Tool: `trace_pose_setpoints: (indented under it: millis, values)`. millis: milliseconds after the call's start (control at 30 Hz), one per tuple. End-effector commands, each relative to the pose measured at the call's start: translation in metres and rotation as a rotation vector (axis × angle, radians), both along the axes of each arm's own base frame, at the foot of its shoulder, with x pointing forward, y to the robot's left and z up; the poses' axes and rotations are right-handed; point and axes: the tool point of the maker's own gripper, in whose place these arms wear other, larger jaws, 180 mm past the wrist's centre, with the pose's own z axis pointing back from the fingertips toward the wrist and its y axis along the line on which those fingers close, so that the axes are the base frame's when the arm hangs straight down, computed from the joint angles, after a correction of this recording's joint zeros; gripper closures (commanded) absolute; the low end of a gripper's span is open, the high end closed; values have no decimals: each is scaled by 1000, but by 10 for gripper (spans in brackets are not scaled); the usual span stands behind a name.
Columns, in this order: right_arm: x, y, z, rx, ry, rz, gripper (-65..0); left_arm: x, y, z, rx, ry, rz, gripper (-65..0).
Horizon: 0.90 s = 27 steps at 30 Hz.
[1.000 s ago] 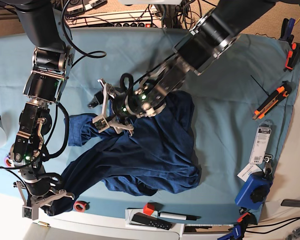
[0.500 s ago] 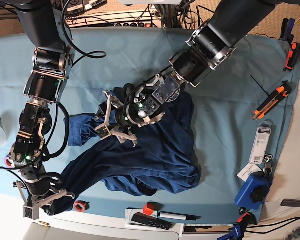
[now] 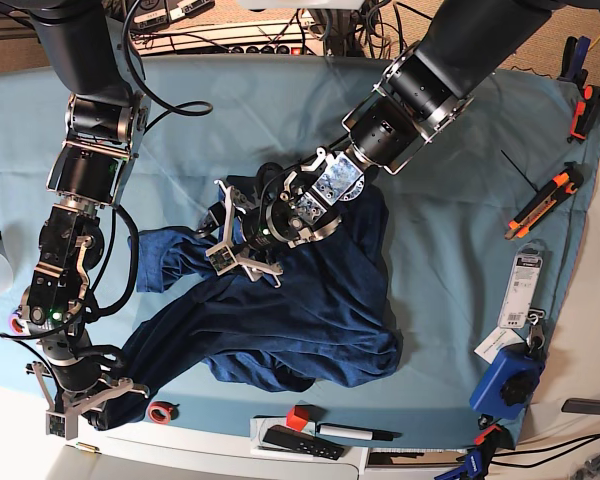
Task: Layout the t-shirt on the table in an organized manner, then fold the t-shirt properly
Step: 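Grasp the shirt fabric with the left gripper and pull it away from the right gripper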
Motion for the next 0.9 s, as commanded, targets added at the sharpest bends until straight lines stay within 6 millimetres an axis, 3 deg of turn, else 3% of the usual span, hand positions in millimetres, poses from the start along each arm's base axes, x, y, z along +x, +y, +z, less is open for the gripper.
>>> trace_pose_setpoints:
  millis: [0, 133, 300, 567, 700, 867]
  values:
    - [4, -4, 34, -14, -90, -3, 0, 3, -8, 4, 40, -16, -12, -305]
    - [4, -4, 33, -17, -89, -5, 0, 2, -8, 4, 39, -15, -15, -129]
    - [4, -4, 33, -17, -89, -5, 0, -6, -17, 12, 24, -7, -75, 0]
    - [3, -13, 31, -84, -71, -44, 0, -10, -35, 55, -28, 25, -91, 0]
    - [2, -15, 31, -92, -67, -50, 0, -17, -39, 66, 3, 26, -126, 0]
    - [2, -19, 32, -108, -64, -61, 0, -24, -19, 64, 31, 69, -179, 0]
